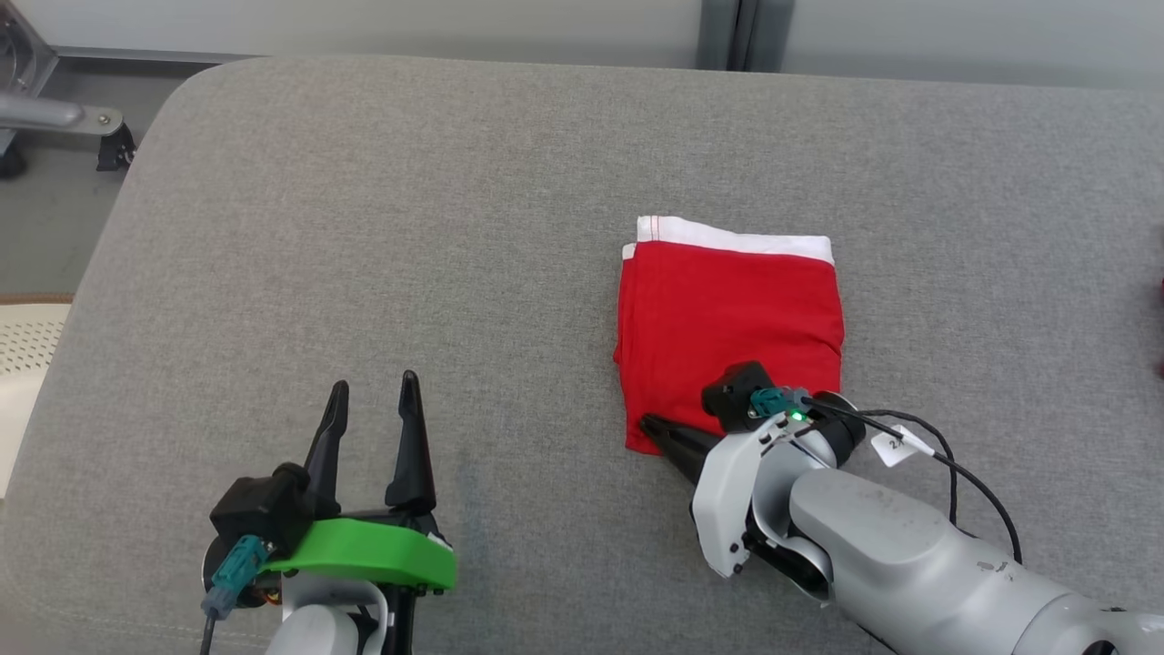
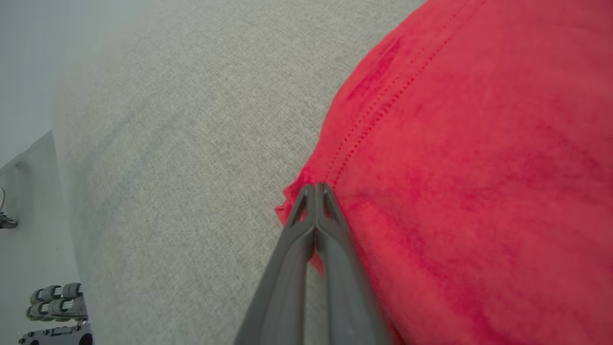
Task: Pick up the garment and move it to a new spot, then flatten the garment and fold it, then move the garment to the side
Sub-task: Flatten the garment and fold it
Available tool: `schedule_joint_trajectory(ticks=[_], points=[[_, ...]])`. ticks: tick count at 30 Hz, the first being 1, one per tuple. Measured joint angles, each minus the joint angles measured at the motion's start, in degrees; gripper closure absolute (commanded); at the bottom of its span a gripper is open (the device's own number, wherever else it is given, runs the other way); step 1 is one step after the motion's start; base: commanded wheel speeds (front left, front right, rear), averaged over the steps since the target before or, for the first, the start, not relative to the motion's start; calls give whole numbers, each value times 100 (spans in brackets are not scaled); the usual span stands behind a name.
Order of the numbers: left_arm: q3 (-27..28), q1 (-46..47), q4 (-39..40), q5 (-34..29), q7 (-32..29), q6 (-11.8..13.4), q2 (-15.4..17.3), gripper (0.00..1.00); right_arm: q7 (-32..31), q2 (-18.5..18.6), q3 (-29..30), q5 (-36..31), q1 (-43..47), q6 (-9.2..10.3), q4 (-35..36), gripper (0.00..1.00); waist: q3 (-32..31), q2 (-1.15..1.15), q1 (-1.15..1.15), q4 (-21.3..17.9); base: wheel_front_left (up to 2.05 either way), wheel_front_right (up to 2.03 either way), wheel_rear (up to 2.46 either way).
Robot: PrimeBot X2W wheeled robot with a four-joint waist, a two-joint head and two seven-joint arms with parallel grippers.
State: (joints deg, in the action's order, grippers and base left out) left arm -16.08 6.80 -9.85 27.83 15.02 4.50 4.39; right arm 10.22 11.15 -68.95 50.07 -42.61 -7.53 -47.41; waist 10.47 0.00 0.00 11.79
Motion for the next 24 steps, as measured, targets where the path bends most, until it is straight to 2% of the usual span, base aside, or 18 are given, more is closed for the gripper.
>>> schedule_joint_trajectory(ticks=[9, 12, 13, 16, 17, 18, 24], points=[[91, -15, 12, -5, 1, 2, -8, 0, 283, -83, -242, 177, -62, 0, -103, 100, -39, 0, 0, -88, 0, 0, 0], [116, -30, 16, -18, 1, 2, -8, 0, 411, -64, -126, 169, -148, 0, -81, 100, -71, 0, 0, -174, 0, 0, 0], [123, -30, 21, -20, 1, 1, -7, 0, 448, -58, -25, 166, -153, 0, -47, 92, -85, 0, 0, -208, 0, 0, 0], [136, -30, 45, -48, 1, -34, 0, 0, 465, -12, 455, 29, -162, 0, 162, 55, -124, 0, 0, -316, 0, 0, 0], [145, -29, 57, -67, 1, -47, 1, 0, 476, 13, 757, -94, -166, 0, 293, 9, -139, 0, 0, -357, 0, 0, 0], [149, -27, 65, -75, 2, -55, 2, 0, 477, 44, 982, -208, -165, 0, 393, 0, -152, 0, 0, -392, 0, 0, 0], [183, 9, 30, -232, 2, -208, 11, 0, 477, 160, 2891, -1346, 467, 0, 1014, 0, -259, 0, 0, -634, 0, 0, 0]])
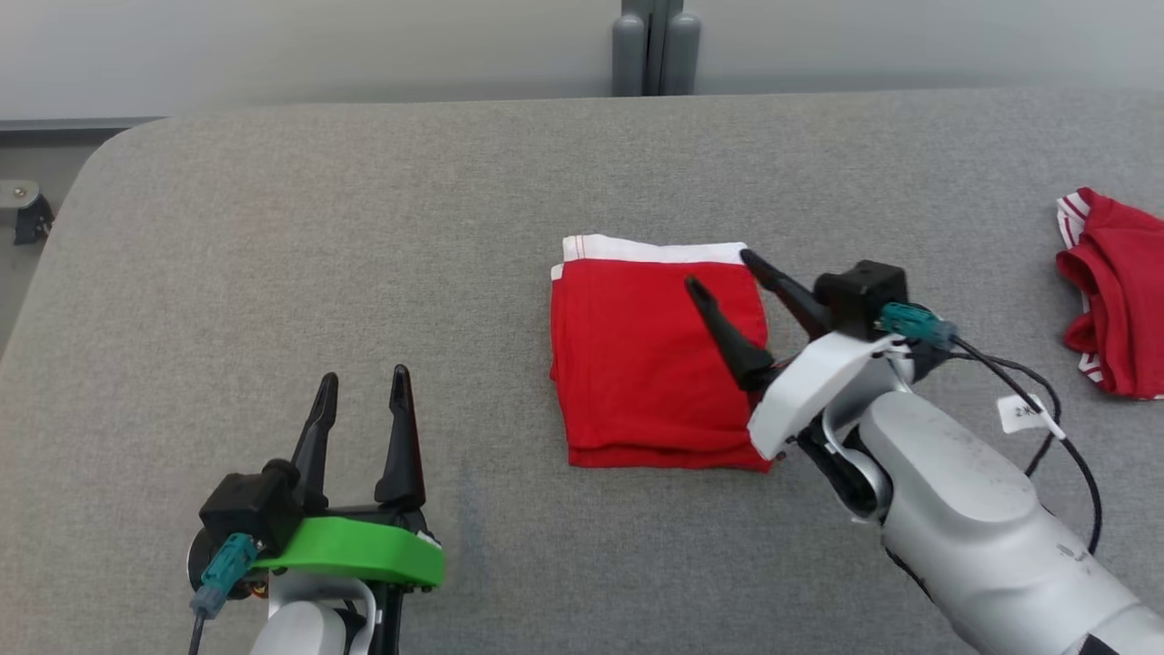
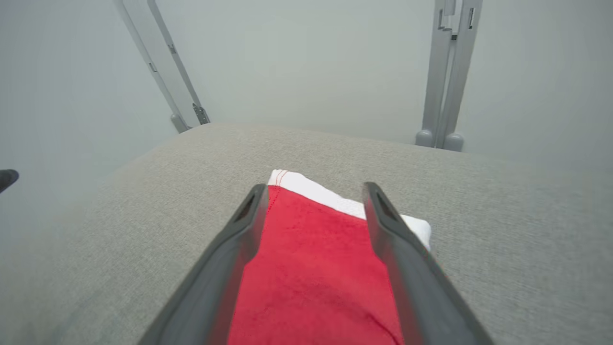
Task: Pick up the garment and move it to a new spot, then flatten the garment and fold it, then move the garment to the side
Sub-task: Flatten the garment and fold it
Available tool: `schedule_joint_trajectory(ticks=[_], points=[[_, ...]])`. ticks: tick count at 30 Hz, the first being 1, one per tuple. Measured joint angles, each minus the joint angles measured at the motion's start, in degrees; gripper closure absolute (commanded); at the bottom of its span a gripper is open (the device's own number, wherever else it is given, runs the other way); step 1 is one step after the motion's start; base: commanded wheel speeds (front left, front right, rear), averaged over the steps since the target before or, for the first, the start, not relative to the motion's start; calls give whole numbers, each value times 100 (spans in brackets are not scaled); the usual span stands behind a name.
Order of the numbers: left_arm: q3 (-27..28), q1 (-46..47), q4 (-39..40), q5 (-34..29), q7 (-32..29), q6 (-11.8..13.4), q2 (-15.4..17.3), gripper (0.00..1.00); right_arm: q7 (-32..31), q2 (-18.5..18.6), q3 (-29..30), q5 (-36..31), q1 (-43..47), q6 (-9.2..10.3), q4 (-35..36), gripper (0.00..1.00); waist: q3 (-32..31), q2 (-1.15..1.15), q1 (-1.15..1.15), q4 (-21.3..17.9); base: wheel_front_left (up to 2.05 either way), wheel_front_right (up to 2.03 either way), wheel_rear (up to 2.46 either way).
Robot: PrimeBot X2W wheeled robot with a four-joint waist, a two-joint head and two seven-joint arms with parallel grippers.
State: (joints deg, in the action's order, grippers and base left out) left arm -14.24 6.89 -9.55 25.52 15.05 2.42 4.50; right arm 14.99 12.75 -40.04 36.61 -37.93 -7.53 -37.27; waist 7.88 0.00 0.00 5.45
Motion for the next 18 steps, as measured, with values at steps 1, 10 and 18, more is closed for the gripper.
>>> schedule_joint_trajectory(ticks=[1, 10, 18], points=[[9, 3, -7, -31, 0, -15, 0, 0, 0, -5, 289, -187, 132, 0, 101, 0, -16, 0, 0, -33, 0, 0, 0], [315, -38, -101, -144, 0, -97, -60, 0, 1, -533, 2751, -1793, 1721, 1, 1215, 0, -173, 0, 0, -312, 0, 0, 0], [558, -296, -132, -338, 8, -147, -109, 0, 0, -926, 3428, -2539, 2494, 1, 1898, 0, -185, 0, 0, -441, 0, 0, 0]])
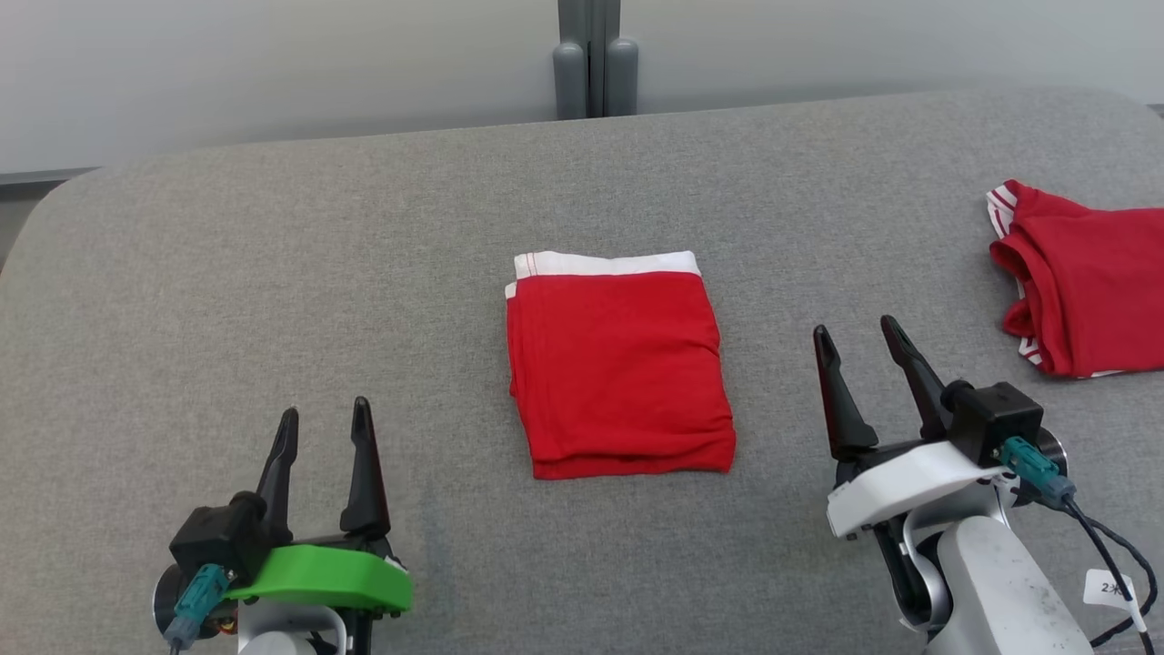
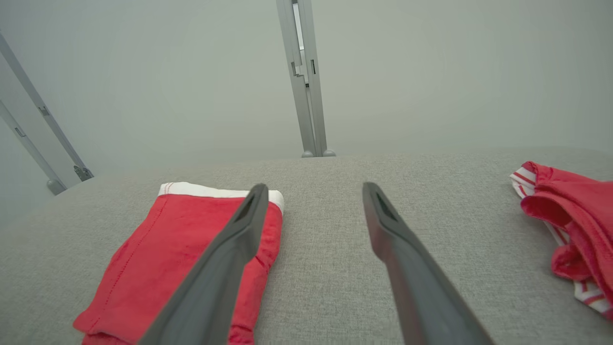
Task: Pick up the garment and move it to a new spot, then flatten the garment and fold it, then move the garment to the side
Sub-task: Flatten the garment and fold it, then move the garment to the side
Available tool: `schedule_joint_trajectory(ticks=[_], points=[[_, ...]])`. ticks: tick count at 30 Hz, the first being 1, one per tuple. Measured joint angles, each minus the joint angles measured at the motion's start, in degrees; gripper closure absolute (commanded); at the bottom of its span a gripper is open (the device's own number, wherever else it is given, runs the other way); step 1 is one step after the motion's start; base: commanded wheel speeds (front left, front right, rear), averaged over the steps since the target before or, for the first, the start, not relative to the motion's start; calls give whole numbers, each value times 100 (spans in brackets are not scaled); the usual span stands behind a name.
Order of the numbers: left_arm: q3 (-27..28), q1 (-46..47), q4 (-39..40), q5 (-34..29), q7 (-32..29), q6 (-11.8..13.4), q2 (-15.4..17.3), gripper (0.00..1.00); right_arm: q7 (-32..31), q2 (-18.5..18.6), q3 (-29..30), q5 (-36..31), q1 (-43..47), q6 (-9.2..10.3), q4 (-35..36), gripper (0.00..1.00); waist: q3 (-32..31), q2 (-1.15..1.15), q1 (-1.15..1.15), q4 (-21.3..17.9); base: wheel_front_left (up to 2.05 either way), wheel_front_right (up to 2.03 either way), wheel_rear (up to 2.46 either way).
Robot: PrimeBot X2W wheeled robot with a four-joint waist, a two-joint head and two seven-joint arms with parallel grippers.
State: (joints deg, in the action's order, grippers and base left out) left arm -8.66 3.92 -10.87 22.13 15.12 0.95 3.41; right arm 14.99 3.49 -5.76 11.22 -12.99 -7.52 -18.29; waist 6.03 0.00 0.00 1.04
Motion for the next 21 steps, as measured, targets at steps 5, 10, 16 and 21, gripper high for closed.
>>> schedule_joint_trajectory(ticks=[5, 10, 16, 21], points=[[111, -91, -33, -103, 0, -43, -19, 0, 1, -53, 73, -102, 119, 0, 142, 0, 0, 0, 0, -2, 0, 0, 0], [136, -94, -64, -121, 0, -52, -32, 0, 0, -58, 43, -51, 178, -1, 171, 0, -9, 0, 0, 25, 0, 0, 0], [155, -94, -89, -147, 0, -69, -43, 0, 0, -59, 26, -34, 183, -1, 157, 0, -14, 0, 0, 37, 0, 0, 0], [171, -93, -96, -152, 0, -76, -46, 0, 1, -59, 24, -29, 183, -1, 155, 0, -13, 0, 0, 42, 0, 0, 0]])
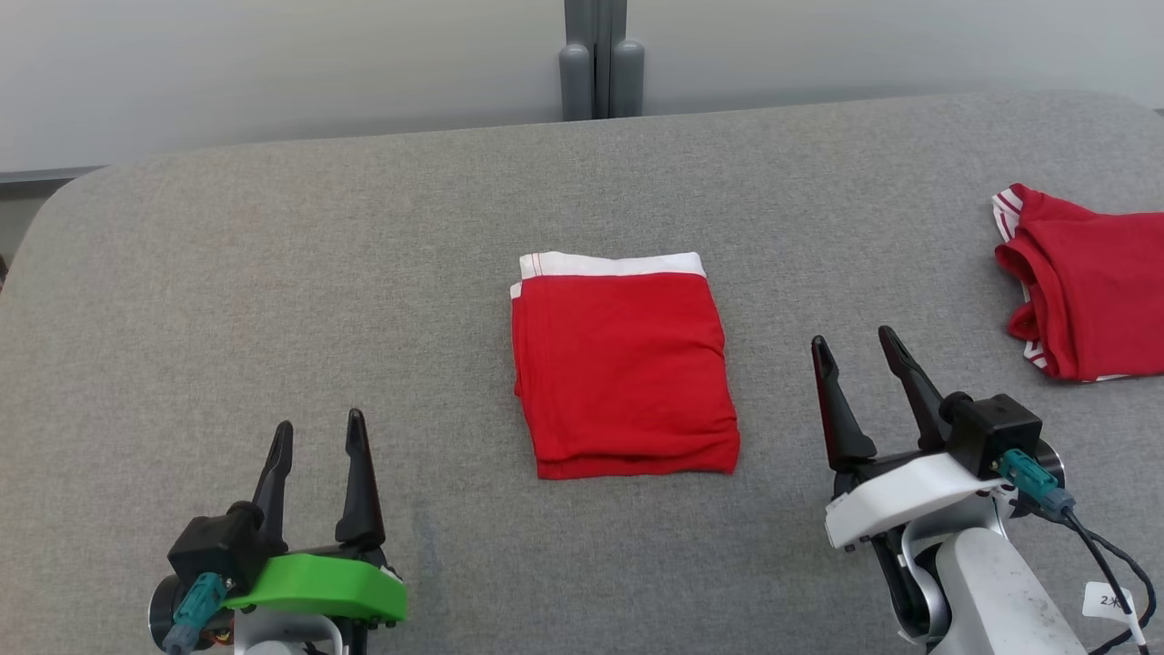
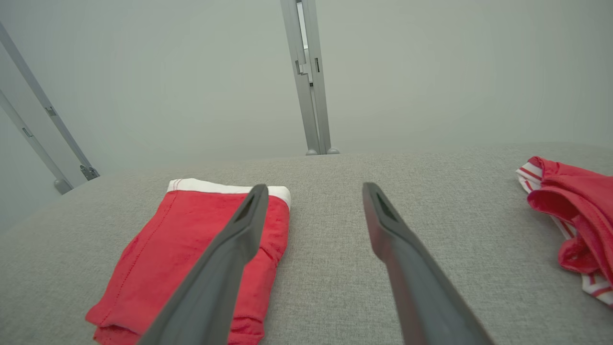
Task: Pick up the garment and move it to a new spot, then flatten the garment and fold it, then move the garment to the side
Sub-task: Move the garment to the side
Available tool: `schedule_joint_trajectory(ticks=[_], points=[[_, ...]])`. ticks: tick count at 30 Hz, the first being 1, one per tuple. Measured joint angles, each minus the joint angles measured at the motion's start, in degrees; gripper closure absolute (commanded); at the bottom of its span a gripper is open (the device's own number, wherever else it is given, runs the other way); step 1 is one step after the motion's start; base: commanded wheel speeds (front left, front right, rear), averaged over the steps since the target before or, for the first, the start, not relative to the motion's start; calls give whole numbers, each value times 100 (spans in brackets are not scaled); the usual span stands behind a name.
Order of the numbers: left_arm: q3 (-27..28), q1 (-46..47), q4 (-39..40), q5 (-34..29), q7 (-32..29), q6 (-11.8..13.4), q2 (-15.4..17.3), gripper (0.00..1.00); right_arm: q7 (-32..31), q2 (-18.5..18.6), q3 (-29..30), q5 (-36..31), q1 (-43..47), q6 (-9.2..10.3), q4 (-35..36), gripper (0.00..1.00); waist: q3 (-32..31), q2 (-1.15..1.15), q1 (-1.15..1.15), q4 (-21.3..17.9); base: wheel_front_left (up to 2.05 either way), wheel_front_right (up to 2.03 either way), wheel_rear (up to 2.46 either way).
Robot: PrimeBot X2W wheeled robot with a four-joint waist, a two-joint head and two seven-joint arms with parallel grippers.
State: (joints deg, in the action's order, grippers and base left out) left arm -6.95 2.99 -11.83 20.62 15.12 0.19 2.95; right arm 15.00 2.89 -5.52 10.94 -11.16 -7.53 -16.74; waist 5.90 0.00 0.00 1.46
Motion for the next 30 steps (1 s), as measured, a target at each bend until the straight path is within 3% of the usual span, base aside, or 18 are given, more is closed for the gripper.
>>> schedule_joint_trajectory(ticks=[11, 17, 24, 30], points=[[-54, 19, 16, 48, 0, 25, -4, 0, -142, -4, 85, -29, -290, 1, -131, 0, 75, 0, 0, 77, 0, 0, 0], [-142, 76, 68, 140, 0, 43, -5, 0, -1063, 20, 218, 70, -829, 1, -294, 0, 188, 0, 0, 175, 0, 0, 0], [-326, 242, 94, 258, 0, 81, -8, 0, -2275, 370, 56, 548, -1365, 3, -844, 0, 367, 0, 0, 416, 0, 0, 0], [-445, 326, 120, 335, 0, 116, -10, 0, -2914, 657, -196, 1069, -1624, 3, -1288, 0, 542, 0, 0, 729, 0, 0, 0]])
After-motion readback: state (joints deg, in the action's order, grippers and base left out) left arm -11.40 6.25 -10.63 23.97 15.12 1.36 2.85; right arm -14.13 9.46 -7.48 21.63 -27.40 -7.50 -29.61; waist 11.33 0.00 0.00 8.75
